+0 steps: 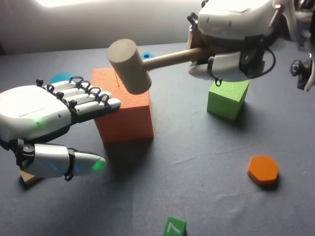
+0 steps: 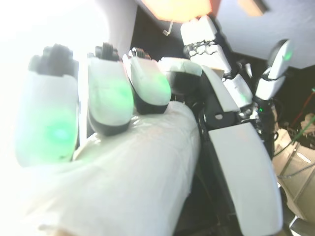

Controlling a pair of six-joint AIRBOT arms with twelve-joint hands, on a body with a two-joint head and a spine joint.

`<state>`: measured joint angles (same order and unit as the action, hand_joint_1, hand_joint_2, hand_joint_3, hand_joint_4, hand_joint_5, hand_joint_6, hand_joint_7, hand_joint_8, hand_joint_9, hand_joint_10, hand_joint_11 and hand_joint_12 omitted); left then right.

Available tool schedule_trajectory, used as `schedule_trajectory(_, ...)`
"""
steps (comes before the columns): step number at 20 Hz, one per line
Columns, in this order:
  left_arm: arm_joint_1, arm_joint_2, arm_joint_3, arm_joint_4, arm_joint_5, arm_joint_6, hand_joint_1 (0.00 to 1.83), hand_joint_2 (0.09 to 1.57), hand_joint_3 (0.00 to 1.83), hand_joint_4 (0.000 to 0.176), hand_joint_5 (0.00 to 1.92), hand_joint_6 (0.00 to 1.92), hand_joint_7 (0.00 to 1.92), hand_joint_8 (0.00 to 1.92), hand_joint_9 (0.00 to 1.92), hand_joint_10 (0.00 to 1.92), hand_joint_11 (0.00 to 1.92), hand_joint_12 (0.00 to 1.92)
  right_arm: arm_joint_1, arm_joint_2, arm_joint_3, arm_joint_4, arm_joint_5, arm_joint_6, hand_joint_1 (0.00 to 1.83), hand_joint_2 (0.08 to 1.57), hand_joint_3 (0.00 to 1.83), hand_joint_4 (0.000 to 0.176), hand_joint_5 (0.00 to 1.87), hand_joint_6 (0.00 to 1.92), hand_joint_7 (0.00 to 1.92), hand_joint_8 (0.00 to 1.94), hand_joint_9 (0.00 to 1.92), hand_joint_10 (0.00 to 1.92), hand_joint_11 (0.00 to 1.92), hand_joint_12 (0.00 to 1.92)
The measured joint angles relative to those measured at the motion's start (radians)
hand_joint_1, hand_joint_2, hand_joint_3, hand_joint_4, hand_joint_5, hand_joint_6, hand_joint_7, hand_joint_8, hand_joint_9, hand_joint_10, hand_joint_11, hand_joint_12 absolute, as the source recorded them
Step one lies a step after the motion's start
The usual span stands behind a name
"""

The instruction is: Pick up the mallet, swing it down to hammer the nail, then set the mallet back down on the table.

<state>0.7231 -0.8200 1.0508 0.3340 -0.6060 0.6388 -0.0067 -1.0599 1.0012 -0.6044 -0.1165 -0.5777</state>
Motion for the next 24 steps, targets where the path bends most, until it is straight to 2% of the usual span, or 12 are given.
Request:
schedule_trajectory(4, 0.002, 0.0, 0.0, -0.001, 0.0, 0.0, 0.0, 1.21, 0.0, 0.0, 0.07, 0.0, 0.11, 0.0, 0.12, 0.0, 0.0, 0.25, -0.01, -0.004, 0.021, -0.005, 0.095, -0.001, 0.73, 1.49, 0.0, 0.176, 1.32, 1.92, 1.58, 1.94, 1.71, 1.92, 1.79, 1.92)
schedule_trajectory(5, 0.002, 0.0, 0.0, 0.0, 0.0, 0.0, 0.0, 1.21, 0.0, 0.0, 0.07, 0.0, 0.12, 0.0, 0.12, 0.0, 0.0, 0.27, -0.019, -0.007, 0.023, 0.061, 0.119, -0.075, 0.73, 1.49, 0.0, 0.176, 1.31, 1.92, 1.58, 1.94, 1.71, 1.92, 1.8, 1.92)
schedule_trajectory(6, 0.002, 0.0, 0.0, 0.0, 0.0, 0.0, 0.0, 1.21, 0.0, 0.0, 0.08, 0.0, 0.12, 0.0, 0.13, 0.0, 0.0, 0.3, -0.052, -0.008, 0.022, 0.437, 0.174, -0.467, 0.73, 1.49, 0.0, 0.176, 1.31, 1.92, 1.58, 1.94, 1.71, 1.92, 1.8, 1.92)
schedule_trajectory(7, 0.005, 0.0, 0.0, 0.001, -0.002, 0.0, 0.0, 1.21, 0.0, 0.0, 0.07, 0.0, 0.11, 0.0, 0.11, 0.0, 0.0, 0.26, -0.083, -0.013, 0.016, 0.671, 0.223, -0.705, 0.76, 1.48, 0.0, 0.176, 1.3, 1.92, 1.57, 1.94, 1.7, 1.92, 1.79, 1.92)
schedule_trajectory(8, 0.005, 0.0, 0.0, 0.0, -0.002, 0.0, 0.0, 1.21, 0.0, 0.0, 0.09, 0.0, 0.12, 0.01, 0.12, 0.0, 0.0, 0.3, -0.102, -0.021, 0.024, 0.713, 0.236, -0.755, 0.74, 1.49, 0.0, 0.176, 1.31, 1.92, 1.56, 1.94, 1.69, 1.92, 1.78, 1.92)
schedule_trajectory(15, 0.005, 0.0, 0.0, 0.003, -0.002, 0.0, 0.0, 1.21, 0.0, 0.0, 0.09, 0.0, 0.13, 0.01, 0.13, 0.01, 0.0, 0.28, -0.134, -0.04, 0.034, 0.744, 0.219, -0.719, 0.73, 1.5, 0.0, 0.176, 1.31, 1.92, 1.58, 1.94, 1.71, 1.92, 1.78, 1.92)
schedule_trajectory(18, 0.005, 0.0, 0.0, 0.003, -0.002, 0.0, 0.0, 1.21, 0.0, 0.0, 0.08, 0.0, 0.12, 0.0, 0.12, 0.0, 0.0, 0.28, -0.127, -0.041, 0.035, 0.765, 0.232, -0.774, 0.73, 1.49, 0.0, 0.176, 1.31, 1.92, 1.57, 1.94, 1.71, 1.92, 1.78, 1.92)
schedule_trajectory(20, 0.005, 0.0, 0.0, 0.003, -0.002, -0.001, 0.0, 1.21, 0.0, 0.0, 0.06, 0.0, 0.09, 0.0, 0.1, 0.0, 0.0, 0.19, -0.114, -0.042, 0.036, 0.932, 0.227, -0.885, 0.73, 1.49, 0.0, 0.176, 1.31, 1.92, 1.58, 1.94, 1.71, 1.92, 1.78, 1.92)
schedule_trajectory(21, 0.005, 0.0, 0.0, 0.003, -0.002, 0.0, 0.0, 1.21, 0.0, 0.0, 0.08, 0.0, 0.11, 0.0, 0.12, 0.0, 0.0, 0.24, -0.109, -0.045, 0.036, 1.006, 0.232, -0.955, 0.74, 1.49, 0.0, 0.176, 1.3, 1.92, 1.58, 1.94, 1.71, 1.92, 1.79, 1.92)
schedule_trajectory(22, 0.005, 0.0, 0.0, 0.003, -0.002, -0.001, 0.0, 1.21, 0.0, 0.0, 0.08, 0.0, 0.11, 0.0, 0.12, 0.0, 0.0, 0.24, -0.109, -0.05, 0.036, 1.112, 0.252, -1.057, 0.74, 1.49, 0.0, 0.176, 1.3, 1.92, 1.57, 1.94, 1.71, 1.92, 1.79, 1.92)
schedule_trajectory(23, 0.005, 0.0, 0.0, 0.003, 0.0, -0.001, 0.0, 1.21, 0.0, 0.0, 0.08, 0.0, 0.11, 0.0, 0.12, 0.0, 0.0, 0.24, -0.109, -0.058, 0.036, 1.296, 0.271, -1.248, 0.73, 1.49, 0.0, 0.176, 1.31, 1.92, 1.57, 1.94, 1.71, 1.92, 1.79, 1.92)
schedule_trajectory(24, 0.005, 0.0, 0.0, 0.003, 0.0, -0.001, 0.0, 1.21, 0.0, 0.0, 0.08, 0.0, 0.11, 0.0, 0.12, 0.0, 0.0, 0.24, -0.104, -0.062, 0.036, 1.374, 0.274, -1.312, 0.73, 1.49, 0.0, 0.176, 1.31, 1.92, 1.57, 1.94, 1.71, 1.92, 1.79, 1.92)
